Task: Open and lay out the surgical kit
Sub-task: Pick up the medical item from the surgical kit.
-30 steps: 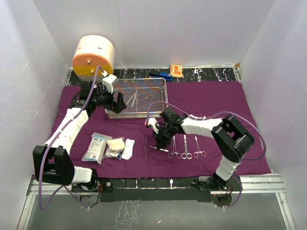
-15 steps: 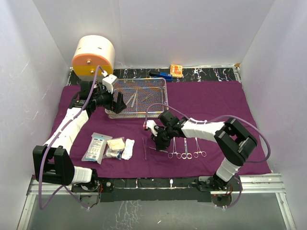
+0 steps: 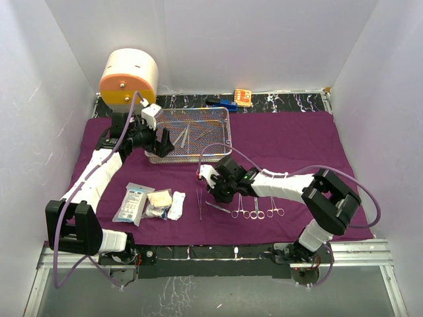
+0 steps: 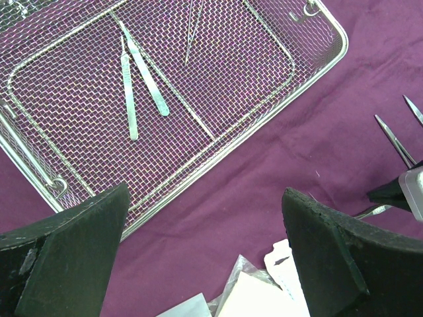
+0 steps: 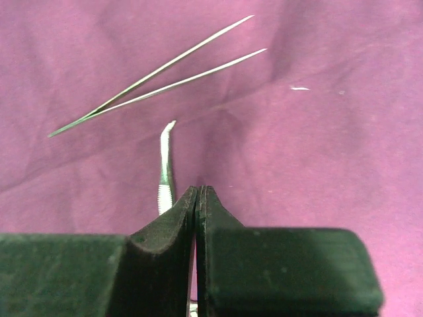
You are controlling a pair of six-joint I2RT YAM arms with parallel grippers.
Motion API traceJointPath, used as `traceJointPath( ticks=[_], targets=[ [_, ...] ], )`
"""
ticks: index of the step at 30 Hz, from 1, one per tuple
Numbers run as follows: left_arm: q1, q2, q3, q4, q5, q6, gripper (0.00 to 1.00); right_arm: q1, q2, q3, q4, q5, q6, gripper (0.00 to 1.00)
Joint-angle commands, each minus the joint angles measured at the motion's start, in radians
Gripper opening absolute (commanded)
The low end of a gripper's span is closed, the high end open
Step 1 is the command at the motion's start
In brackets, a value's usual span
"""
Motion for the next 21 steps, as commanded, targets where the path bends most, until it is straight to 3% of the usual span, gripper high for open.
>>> traceJointPath(
  ticks=[1, 9, 17, 21],
  targets=[
    [0.008, -0.022, -0.005, 0.015, 0.025, 0.006, 0.98, -0.001, -0.044, 0.014, 0.074, 0.115, 0.037, 0.00],
    [0.008, -0.026, -0.013, 0.018, 0.022, 0.011, 0.98, -0.001, -0.067, 0.011, 0.064, 0.039, 0.026, 0.00],
    [0.008, -0.026, -0.020, 0.019, 0.019, 0.014, 0.98, -0.001, -0.100, 0.015, 0.016, -0.110, -0.025, 0.25],
    [0.008, -0.026, -0.022, 0.019, 0.017, 0.015, 0.99, -0.001, -0.070, 0.014, -0.001, -0.126, -0.023, 0.31]
  ],
)
